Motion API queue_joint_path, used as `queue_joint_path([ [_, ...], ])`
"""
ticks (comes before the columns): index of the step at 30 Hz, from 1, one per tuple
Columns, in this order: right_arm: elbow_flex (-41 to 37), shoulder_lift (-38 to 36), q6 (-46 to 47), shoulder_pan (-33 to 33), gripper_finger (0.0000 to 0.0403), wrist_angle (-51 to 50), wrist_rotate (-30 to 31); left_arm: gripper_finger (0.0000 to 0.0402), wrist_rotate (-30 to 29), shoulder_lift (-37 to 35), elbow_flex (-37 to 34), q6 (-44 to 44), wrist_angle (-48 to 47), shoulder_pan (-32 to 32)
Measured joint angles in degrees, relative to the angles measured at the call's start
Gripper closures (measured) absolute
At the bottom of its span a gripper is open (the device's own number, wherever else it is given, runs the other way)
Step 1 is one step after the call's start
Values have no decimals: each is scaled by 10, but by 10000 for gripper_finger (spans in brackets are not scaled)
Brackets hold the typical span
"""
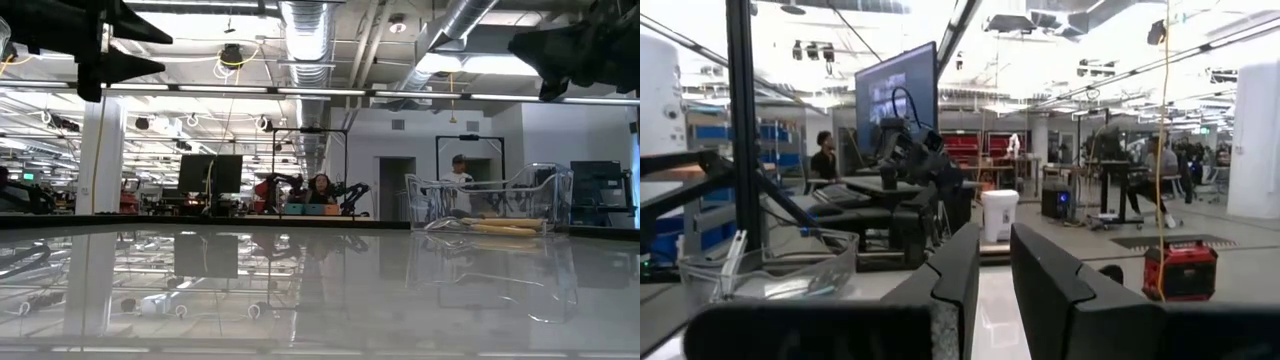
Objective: Sort silverware by color (type)
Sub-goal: Return to Home Position
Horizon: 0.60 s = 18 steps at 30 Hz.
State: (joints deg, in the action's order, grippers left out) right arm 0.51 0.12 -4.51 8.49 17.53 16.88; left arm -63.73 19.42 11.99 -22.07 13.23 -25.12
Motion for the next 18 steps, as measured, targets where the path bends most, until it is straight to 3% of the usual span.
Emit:
queue_joint_path([
  [5, 0, 0, -5, 0, 316, -4, 1, 176, 52, -1, 0, 14, -36, 0],
  [12, -1, 0, 13, 0, 316, -23, 2, 176, -4, -74, 0, -86, -183, 0],
  [15, -1, 0, 20, 0, 316, -29, 2, 176, 23, -142, 0, -57, -198, 0],
  [18, -1, 0, 26, 0, 316, -36, 2, 176, 87, -195, 2, 5, -194, -1],
])
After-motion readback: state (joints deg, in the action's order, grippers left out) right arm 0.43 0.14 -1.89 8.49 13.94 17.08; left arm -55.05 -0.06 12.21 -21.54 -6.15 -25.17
